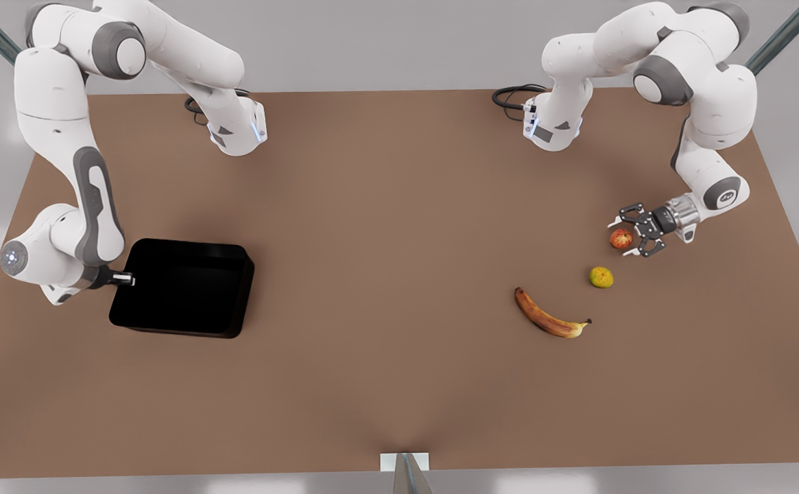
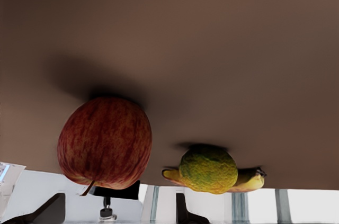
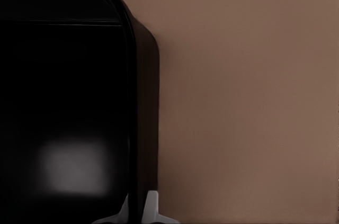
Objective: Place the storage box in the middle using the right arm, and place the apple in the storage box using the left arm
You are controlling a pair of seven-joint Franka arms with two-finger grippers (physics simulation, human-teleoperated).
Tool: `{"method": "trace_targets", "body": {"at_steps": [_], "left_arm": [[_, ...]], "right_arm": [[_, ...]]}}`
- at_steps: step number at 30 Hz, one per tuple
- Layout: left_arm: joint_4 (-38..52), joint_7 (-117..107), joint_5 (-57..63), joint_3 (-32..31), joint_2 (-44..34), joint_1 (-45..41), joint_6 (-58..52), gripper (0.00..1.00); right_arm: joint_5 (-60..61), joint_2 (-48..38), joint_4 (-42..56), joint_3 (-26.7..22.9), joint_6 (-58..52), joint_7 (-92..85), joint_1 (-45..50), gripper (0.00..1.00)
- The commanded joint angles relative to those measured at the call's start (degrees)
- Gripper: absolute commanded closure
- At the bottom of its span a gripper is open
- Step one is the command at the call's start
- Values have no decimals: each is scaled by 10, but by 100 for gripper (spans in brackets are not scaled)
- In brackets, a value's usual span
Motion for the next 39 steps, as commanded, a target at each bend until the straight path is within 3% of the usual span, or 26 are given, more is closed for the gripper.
{"method": "trace_targets", "body": {"at_steps": [1, 8, 12, 18, 21, 32, 39], "left_arm": [[-2, 1, 1, 0, 0, 0, 0, 0], [-15, 46, 1, 4, 6, 9, 7, 0], [2, 47, 6, 4, 15, 22, 5, 0], [-2, 70, 0, -1, 43, 22, 8, 0], [-2, 71, -9, -3, 44, 22, 9, 0], [1, 72, -21, -17, 47, 24, 24, 0], [0, 73, -21, -22, 49, 25, 24, 0]], "right_arm": [[0, 0, 1, 0, 0, -1, 0, 79], [34, 1, 22, 11, -20, -47, 4, 79], [69, 0, 113, 38, -137, -30, 42, 79], [99, 6, 164, 49, -146, 129, 255, 79], [101, 59, 233, 54, -147, 191, 332, 79], [100, 211, 400, 196, -108, 375, 338, 79], [97, 229, 400, 194, -96, 368, 354, 79]]}}
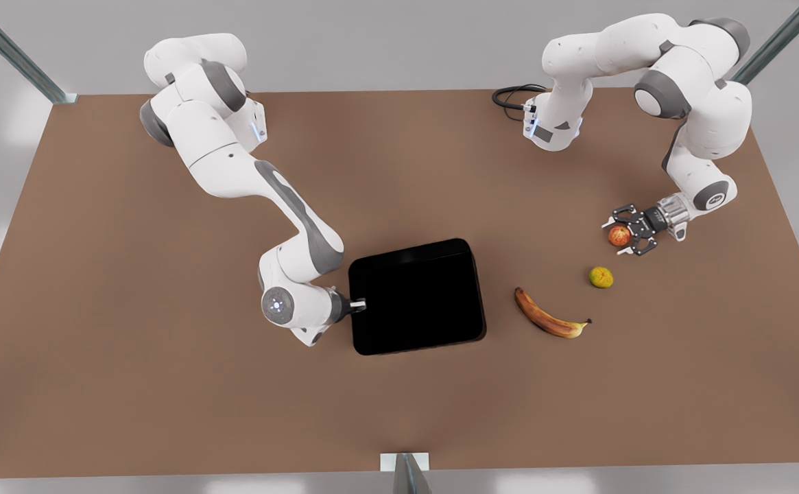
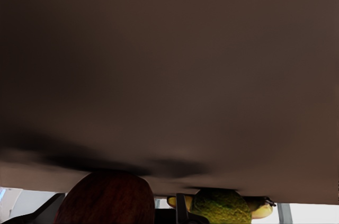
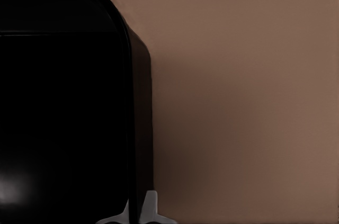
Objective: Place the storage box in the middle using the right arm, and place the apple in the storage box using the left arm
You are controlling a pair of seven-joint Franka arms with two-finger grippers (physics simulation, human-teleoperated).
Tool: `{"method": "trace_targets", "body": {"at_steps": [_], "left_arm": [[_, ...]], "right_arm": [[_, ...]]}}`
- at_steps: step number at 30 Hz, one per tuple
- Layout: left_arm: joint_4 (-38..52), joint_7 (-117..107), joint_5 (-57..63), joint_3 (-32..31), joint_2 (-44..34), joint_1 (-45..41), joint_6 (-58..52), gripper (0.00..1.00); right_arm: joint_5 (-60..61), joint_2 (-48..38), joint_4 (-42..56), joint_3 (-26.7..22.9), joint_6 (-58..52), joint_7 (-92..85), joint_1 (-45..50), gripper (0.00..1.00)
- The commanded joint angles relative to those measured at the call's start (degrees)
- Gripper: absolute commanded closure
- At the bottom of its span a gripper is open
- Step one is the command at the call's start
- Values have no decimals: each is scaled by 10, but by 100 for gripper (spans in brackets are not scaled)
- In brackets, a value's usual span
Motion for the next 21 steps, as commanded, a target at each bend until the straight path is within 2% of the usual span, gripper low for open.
{"method": "trace_targets", "body": {"at_steps": [1, 2, 3, 4, 5, 6, 8, 10, 13, 14, 16, 18, 19, 21], "left_arm": [[0, 0, 0, 0, 0, 0, 0, 12], [0, 0, -1, -3, 0, 0, 0, 30], [0, 0, -1, -3, 0, 0, 0, 42], [0, 0, -1, -3, 0, 0, 0, 46], [1, 0, -1, -3, 0, 0, 1, 48], [1, -1, -1, -3, 1, 0, 1, 48], [1, -2, -1, -3, 0, 0, 1, 60], [3, -8, -1, -2, -1, 0, -1, 78], [18, -20, 7, 0, -12, 0, -12, 79], [20, -34, 8, 0, -23, 0, -17, 79], [46, -44, 46, 2, -34, 0, -36, 79], [91, -52, 103, -1, -54, -1, -37, 79], [112, -55, 123, -9, -64, -1, -42, 79], [144, -72, 152, -40, -77, -3, -32, 79]], "right_arm": [[-2, 0, 0, 0, -1, 1, 0, 79], [-3, 0, 0, -1, -1, 0, 0, 79], [-2, 0, 0, -1, -1, 2, -1, 66], [-2, 0, 0, -2, -1, 2, -1, 51], [-3, -2, -1, -3, -1, 1, -1, 6], [-2, -3, -1, -3, -1, -1, -1, 0], [-2, -5, 0, -2, -1, -10, -4, 0], [0, -10, 11, 0, -9, -10, -10, 0], [16, -55, 34, 1, -44, 0, -26, 0], [49, -88, 39, 1, -84, -2, -48, 0], [25, -106, 125, -5, -207, -29, -87, 0], [-182, -176, 150, -6, -341, -179, -110, 0], [-263, -204, 150, -5, -407, -194, -111, 0], [-278, -274, 133, -2, -459, -195, -168, 0]]}}
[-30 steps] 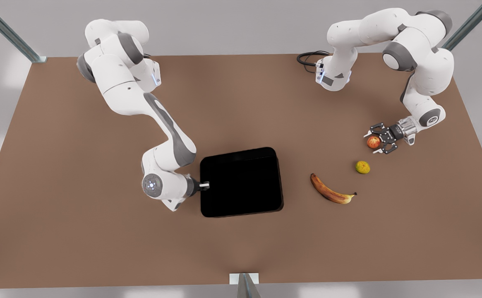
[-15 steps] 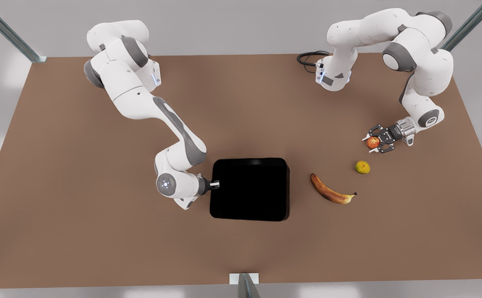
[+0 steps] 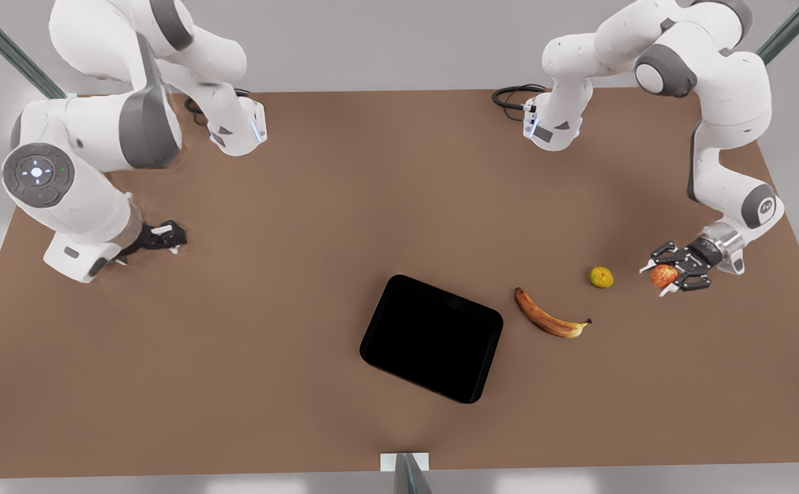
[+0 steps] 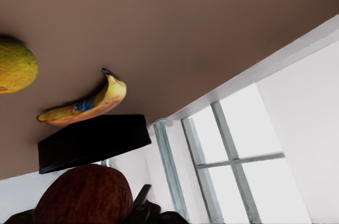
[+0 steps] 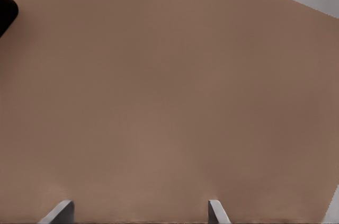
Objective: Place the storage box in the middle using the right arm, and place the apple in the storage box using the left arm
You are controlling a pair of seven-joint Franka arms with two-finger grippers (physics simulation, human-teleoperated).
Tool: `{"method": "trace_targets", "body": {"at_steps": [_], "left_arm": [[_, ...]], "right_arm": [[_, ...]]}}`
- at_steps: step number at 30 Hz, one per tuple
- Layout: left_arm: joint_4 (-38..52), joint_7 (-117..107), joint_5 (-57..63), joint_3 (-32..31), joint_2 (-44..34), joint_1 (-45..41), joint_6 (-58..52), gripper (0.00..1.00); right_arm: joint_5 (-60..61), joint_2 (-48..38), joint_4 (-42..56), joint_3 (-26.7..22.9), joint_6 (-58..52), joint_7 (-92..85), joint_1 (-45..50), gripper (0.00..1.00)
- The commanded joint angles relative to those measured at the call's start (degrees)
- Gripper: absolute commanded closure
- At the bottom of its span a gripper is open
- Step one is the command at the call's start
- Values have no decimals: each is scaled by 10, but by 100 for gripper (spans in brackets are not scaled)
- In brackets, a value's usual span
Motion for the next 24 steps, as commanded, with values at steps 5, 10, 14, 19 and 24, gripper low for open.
{"method": "trace_targets", "body": {"at_steps": [5, 10, 14, 19, 24], "left_arm": [[29, -113, 470, -113, -64, -40, 117, 79], [80, -323, 575, -251, -72, -62, 186, 79], [143, -504, 639, -358, -28, -72, 273, 79], [317, -776, 736, -410, 95, -140, 310, 79], [458, -1045, 835, -477, 193, -163, 419, 79]], "right_arm": [[104, -144, -205, -3, 70, 10, -79, 0], [145, -336, -549, -40, 320, 13, -79, 0], [141, -335, -548, -44, 329, 12, -97, 0], [141, -331, -547, -52, 328, 4, -99, 0], [141, -331, -546, -52, 325, 2, -99, 0]]}}
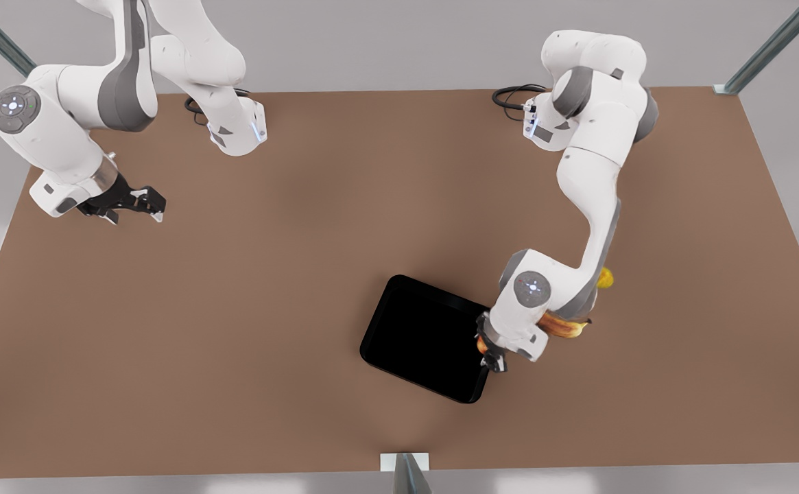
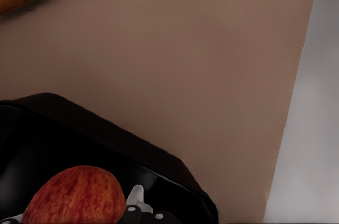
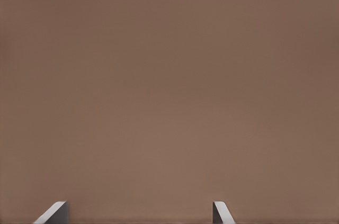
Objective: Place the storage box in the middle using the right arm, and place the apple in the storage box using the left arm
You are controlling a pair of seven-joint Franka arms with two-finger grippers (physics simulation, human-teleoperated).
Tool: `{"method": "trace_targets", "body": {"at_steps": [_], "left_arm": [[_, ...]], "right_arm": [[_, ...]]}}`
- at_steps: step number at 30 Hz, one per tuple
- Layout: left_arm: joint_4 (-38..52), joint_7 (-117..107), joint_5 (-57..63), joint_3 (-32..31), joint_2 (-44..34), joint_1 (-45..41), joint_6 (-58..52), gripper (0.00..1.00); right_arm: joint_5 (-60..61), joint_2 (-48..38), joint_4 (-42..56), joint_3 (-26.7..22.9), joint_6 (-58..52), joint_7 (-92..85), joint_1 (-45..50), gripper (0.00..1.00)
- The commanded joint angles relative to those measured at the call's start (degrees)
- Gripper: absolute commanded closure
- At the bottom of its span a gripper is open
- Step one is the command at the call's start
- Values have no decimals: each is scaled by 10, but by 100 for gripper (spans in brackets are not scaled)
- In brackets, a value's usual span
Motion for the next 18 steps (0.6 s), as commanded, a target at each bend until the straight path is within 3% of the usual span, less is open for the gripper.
{"method": "trace_targets", "body": {"at_steps": [1, 8, 13, 18], "left_arm": [[2, 39, -396, -7, 0, 0, -17, 79], [10, -106, -356, -25, 0, -37, 21, 79], [39, -184, -356, 26, 4, -138, 21, 79], [39, -195, -352, 28, 2, -147, 10, 79]], "right_arm": [[0, 0, 0, 1, 0, 0, 0, 0], [0, 7, 2, -6, -1, -4, 0, 0], [0, 7, 2, -7, -4, -4, -1, 0], [0, 11, 1, -17, -4, -16, 0, 0]]}}
